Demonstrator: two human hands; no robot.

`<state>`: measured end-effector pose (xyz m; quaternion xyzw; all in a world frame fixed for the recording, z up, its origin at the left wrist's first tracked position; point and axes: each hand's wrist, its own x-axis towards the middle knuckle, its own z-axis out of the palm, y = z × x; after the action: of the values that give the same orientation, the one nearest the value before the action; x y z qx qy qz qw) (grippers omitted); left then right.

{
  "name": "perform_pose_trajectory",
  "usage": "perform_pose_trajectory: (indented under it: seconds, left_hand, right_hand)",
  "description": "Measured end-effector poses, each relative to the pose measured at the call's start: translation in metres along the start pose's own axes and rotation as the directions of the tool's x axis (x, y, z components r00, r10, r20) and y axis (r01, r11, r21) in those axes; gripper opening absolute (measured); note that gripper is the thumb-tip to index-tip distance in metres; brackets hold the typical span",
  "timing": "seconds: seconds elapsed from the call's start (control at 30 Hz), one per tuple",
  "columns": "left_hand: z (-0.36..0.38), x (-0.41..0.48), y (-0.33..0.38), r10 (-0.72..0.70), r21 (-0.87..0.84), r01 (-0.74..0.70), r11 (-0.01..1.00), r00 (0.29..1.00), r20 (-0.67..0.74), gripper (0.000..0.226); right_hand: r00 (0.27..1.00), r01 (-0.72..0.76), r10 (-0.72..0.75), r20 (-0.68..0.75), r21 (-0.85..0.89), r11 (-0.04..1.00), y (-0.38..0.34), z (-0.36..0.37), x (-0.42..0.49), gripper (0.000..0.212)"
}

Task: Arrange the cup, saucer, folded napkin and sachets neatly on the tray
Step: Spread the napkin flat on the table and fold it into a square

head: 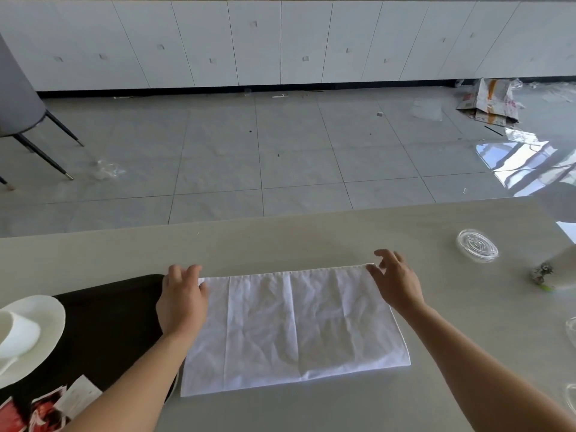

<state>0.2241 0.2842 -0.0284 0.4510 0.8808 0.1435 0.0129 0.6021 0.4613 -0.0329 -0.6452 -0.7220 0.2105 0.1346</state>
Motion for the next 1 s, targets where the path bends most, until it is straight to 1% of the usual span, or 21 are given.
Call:
perform_pose_trajectory:
  seconds: [0.07, 0.1, 0.13, 0.2, 0.27, 0.33, 0.37, 0.43, 0.5, 0.57, 0.7, 0.83, 0.9, 0.93, 1.0]
  left_hand:
    - [-0.003, -0.018, 0.004, 0.1, 0.013, -0.099, 0.995, 0.992, -0.078, 0.037]
    - [-0.002, -0.032, 0.006, 0.153, 0.006, -0.153, 0.988, 0.984, -0.09, 0.036]
    - [-0.002, -0.046, 0.008, 0.21, 0.0, -0.211, 0.978, 0.975, -0.074, 0.034]
    - [-0.001, -0.075, 0.014, 0.308, -0.005, -0.308, 0.951, 0.951, 0.04, 0.043]
    - [0.003, -0.096, 0.016, 0.345, 0.028, -0.353, 0.935, 0.925, 0.158, 0.054]
    - [0.006, -0.11, 0.017, 0.326, 0.07, -0.35, 0.934, 0.917, 0.228, 0.061]
    - [0.008, -0.115, 0.017, 0.317, 0.081, -0.346, 0.935, 0.915, 0.25, 0.065]
    - [0.013, -0.122, 0.015, 0.298, 0.106, -0.337, 0.936, 0.914, 0.274, 0.071]
    - [0.019, -0.123, 0.011, 0.288, 0.132, -0.339, 0.932, 0.91, 0.298, 0.074]
    - [0.026, -0.123, 0.008, 0.291, 0.144, -0.348, 0.926, 0.904, 0.313, 0.073]
    - [0.032, -0.121, 0.006, 0.256, 0.135, -0.31, 0.941, 0.914, 0.313, 0.069]
    - [0.034, -0.122, 0.005, 0.258, 0.15, -0.317, 0.937, 0.913, 0.316, 0.069]
    - [0.033, -0.122, 0.006, 0.257, 0.144, -0.316, 0.938, 0.91, 0.325, 0.07]
    - [0.032, -0.122, 0.008, 0.256, 0.144, -0.317, 0.937, 0.908, 0.331, 0.07]
    - [0.028, -0.122, 0.01, 0.249, 0.151, -0.315, 0.937, 0.906, 0.343, 0.071]
  right_hand:
    - [0.993, 0.021, -0.024, -0.117, -0.023, 1.0, 0.001, 0.0, -0.014, 0.038]
    - [0.987, 0.044, -0.05, -0.154, -0.042, 0.998, -0.002, 0.002, -0.024, 0.038]
    - [0.981, 0.081, -0.09, -0.172, -0.058, 0.995, -0.007, 0.006, -0.035, 0.038]
    - [0.958, 0.221, -0.235, -0.162, -0.098, 0.97, -0.027, 0.018, -0.061, 0.041]
    - [0.911, 0.393, -0.404, -0.084, -0.122, 0.912, -0.057, 0.037, -0.092, 0.049]
    - [0.854, 0.52, -0.518, 0.052, -0.116, 0.846, -0.09, 0.059, -0.123, 0.057]
    - [0.827, 0.562, -0.55, 0.115, -0.125, 0.818, -0.105, 0.072, -0.135, 0.059]
    - [0.793, 0.602, -0.57, 0.213, -0.14, 0.786, -0.13, 0.093, -0.152, 0.061]
    - [0.784, 0.607, -0.554, 0.28, -0.158, 0.779, -0.139, 0.106, -0.158, 0.063]
    - [0.8, 0.578, -0.513, 0.312, -0.17, 0.798, -0.13, 0.11, -0.158, 0.067]
    - [0.878, 0.465, -0.396, 0.267, -0.285, 0.838, -0.084, 0.097, -0.151, 0.082]
    - [0.958, 0.265, -0.192, 0.213, -0.398, 0.878, -0.012, 0.066, -0.131, 0.09]
    - [0.98, 0.176, -0.114, 0.166, -0.434, 0.883, 0.022, 0.047, -0.127, 0.09]
    - [0.982, 0.151, -0.082, 0.169, -0.446, 0.882, 0.033, 0.04, -0.127, 0.09]
    - [0.98, 0.139, -0.059, 0.189, -0.446, 0.884, 0.045, 0.034, -0.129, 0.089]
